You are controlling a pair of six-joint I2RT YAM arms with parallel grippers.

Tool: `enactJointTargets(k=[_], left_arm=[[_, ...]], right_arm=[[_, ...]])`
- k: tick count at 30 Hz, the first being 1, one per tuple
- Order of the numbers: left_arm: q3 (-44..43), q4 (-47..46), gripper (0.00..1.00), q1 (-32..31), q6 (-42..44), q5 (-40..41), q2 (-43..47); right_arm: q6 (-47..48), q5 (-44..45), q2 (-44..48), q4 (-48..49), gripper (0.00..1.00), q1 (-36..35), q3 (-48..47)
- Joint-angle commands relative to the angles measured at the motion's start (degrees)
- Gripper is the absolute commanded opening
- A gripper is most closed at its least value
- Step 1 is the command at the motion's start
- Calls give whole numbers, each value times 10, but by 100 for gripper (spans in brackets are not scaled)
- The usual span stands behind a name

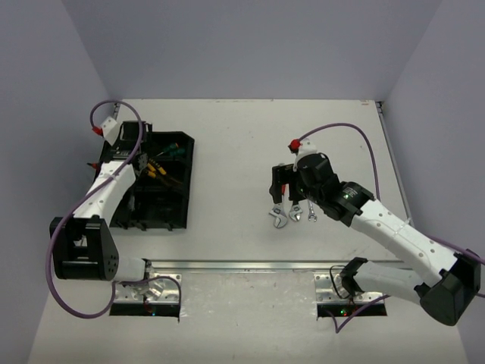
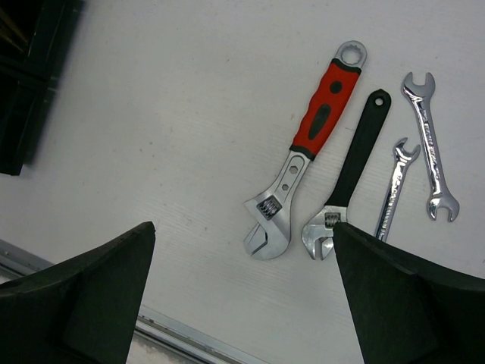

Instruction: Sort the tools into containers

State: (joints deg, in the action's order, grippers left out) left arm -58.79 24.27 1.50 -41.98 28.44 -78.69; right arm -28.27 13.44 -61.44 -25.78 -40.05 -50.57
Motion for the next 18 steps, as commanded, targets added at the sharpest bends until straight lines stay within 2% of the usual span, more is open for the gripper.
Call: enactJointTargets(k=[1, 2, 7, 11, 15, 18], left_arm=[[1, -33, 80, 5, 5, -16, 55], [1, -32, 89, 5, 6, -21, 69], [1, -43, 99, 3, 30, -91, 163], [11, -57, 100, -2, 100, -251, 237], [19, -7, 100, -7, 156, -335, 276], [47, 29, 100, -9, 198, -355, 313]], right_arm=[[-3, -1, -10, 20, 99, 4, -27], [-4, -1, -17, 20, 99, 5, -29], [-6, -7, -49, 13, 99, 16, -45], [-44, 16, -110, -20, 99, 33, -73], [-92, 99, -169, -81, 99, 33, -111], [-85, 144, -194, -105, 99, 47, -110]])
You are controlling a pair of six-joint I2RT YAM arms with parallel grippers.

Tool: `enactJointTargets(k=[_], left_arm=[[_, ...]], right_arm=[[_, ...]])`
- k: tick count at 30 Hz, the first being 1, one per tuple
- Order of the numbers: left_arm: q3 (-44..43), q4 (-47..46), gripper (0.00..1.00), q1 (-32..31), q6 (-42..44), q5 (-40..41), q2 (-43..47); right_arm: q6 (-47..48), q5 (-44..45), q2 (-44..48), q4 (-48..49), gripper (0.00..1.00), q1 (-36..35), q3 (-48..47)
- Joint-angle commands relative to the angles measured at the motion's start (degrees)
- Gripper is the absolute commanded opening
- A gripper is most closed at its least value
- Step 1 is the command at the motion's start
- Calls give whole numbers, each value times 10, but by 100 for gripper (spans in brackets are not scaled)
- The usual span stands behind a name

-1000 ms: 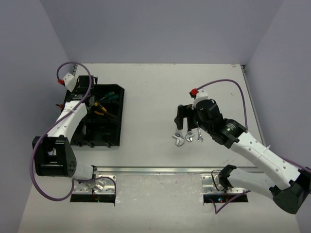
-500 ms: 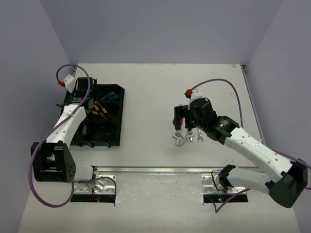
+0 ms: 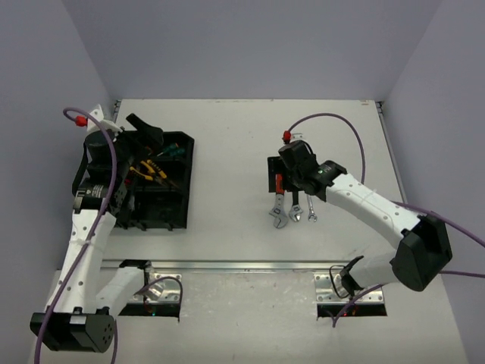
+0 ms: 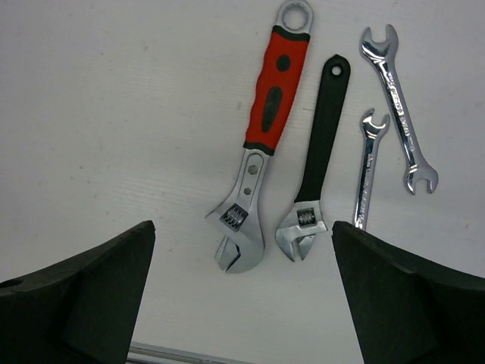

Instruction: Sort the tools into containers

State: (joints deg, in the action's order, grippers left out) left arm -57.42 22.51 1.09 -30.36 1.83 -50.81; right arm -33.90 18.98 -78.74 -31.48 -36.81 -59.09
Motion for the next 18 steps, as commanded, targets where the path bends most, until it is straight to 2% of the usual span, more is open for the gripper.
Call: enactJointTargets(k=[1, 2, 8, 10, 13, 15, 18], left_arm=[[49, 53, 100, -5, 89, -90, 51], [64, 59, 100, -5, 97, -92, 74], [141, 39, 100, -13, 93, -77, 142], [139, 37, 100, -27, 94, -82, 149], [148, 30, 100, -37, 91, -87, 147], [149, 26, 100, -48, 92, -96, 140], [151, 25, 100, -61, 94, -104, 129]], right_arm=[[-19, 74, -23, -47, 99, 29, -19], [-5, 41, -25, -46, 99, 43, -10], [44, -25, -32, -44, 88, 143, 33], [84, -82, -29, -39, 77, 171, 45], [121, -100, -50, -42, 62, 204, 47], [133, -122, -65, -42, 55, 224, 47], [142, -142, -108, -41, 50, 239, 44]])
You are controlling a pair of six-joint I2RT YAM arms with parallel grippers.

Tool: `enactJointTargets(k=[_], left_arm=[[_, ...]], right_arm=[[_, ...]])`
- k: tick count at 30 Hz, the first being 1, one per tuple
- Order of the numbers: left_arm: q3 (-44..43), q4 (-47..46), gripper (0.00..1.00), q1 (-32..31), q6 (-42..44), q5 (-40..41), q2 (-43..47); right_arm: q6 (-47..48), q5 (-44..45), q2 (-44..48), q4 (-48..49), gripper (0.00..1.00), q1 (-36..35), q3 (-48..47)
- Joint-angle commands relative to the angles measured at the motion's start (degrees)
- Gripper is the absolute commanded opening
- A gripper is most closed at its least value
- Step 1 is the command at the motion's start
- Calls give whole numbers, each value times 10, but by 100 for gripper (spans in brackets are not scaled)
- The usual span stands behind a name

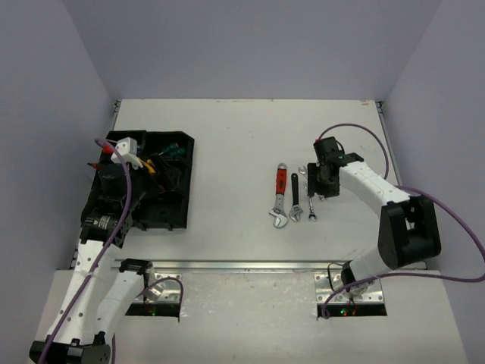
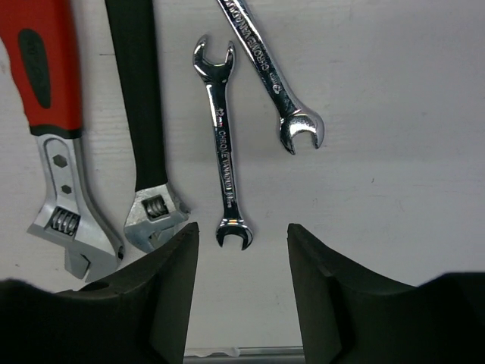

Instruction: Sort the tools into containers

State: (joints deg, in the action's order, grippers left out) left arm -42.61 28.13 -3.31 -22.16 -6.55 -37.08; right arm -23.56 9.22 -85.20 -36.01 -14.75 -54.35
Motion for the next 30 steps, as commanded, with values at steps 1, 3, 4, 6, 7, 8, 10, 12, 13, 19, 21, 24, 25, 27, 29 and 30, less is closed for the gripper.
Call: enactJointTargets(k=[1, 3, 4, 6, 7, 8, 10, 12, 13, 19, 21, 24, 25, 27, 29, 30], left_arm=[[2, -31, 100, -21, 12, -21, -11], [2, -31, 100, -28, 13, -21, -14], [2, -31, 100, -30, 13, -22, -16], [2, -31, 100, -32, 13, -22, -19], [2, -31, 100, -33, 13, -22, -20], [2, -31, 100, -33, 13, -22, -20], [2, -31, 100, -33, 13, -23, -22], [2, -31, 100, -33, 13, -23, -23], [2, -32, 100, -33, 13, -24, -23], [2, -32, 100, -33, 15, -27, -23], [2, -33, 100, -33, 15, -28, -23], [2, -33, 100, -34, 15, -29, -24], [2, -33, 100, -34, 15, -29, -23], [2, -33, 100, -35, 16, -29, -23], [2, -33, 100, -35, 16, -29, -23], [2, -33, 100, -35, 16, -29, -23]], right_arm=[[41, -47, -59, 4, 49, 19, -8], [43, -49, -82, 3, 48, 19, -15], [43, -44, -97, 3, 47, 19, -18], [44, -42, -121, 9, 46, 19, -22], [46, -48, -129, 12, 46, 19, -24], [48, -59, -135, 16, 45, 19, -26], [47, -67, -147, 19, 45, 19, -27], [46, -73, -153, 27, 44, 19, -28], [45, -75, -157, 28, 43, 19, -29], [44, -75, -184, 46, 37, 18, -36], [44, -76, -190, 48, 36, 18, -41], [44, -73, -215, 37, 36, 19, -63], [44, -71, -224, 34, 35, 18, -68], [45, -67, -238, 32, 34, 18, -74], [43, -65, -244, 32, 33, 18, -75], [42, -65, -247, 32, 32, 18, -75]])
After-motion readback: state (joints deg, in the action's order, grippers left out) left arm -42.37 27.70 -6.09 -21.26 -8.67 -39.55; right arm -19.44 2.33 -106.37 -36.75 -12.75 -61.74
